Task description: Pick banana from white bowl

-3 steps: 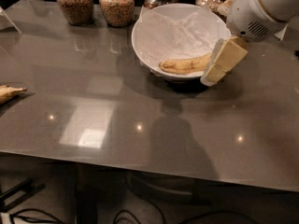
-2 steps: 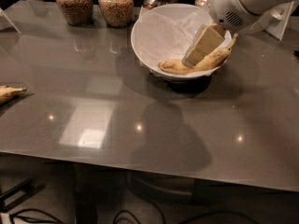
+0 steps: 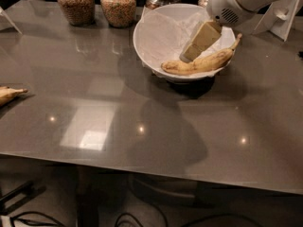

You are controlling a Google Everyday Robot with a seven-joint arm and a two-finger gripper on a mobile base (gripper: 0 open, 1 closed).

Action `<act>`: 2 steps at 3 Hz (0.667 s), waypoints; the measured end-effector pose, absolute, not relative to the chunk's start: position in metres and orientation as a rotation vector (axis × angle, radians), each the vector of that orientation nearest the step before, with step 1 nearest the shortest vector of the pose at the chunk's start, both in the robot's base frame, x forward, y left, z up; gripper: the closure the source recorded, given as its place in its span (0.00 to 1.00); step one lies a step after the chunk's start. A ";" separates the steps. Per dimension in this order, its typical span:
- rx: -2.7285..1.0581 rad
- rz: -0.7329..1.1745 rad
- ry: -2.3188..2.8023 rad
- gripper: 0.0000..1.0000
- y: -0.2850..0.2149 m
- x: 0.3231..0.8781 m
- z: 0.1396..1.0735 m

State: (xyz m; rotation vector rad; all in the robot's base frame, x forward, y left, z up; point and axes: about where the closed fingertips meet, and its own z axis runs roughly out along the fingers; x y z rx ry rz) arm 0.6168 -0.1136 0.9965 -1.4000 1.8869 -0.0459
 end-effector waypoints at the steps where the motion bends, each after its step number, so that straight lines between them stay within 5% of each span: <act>1: -1.361 -0.059 1.923 0.19 -0.108 0.648 0.984; 2: -1.347 -0.046 1.998 0.37 -0.105 0.666 0.959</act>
Offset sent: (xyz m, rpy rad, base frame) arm 0.0704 0.0086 -0.0666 -0.0187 0.1399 -0.1283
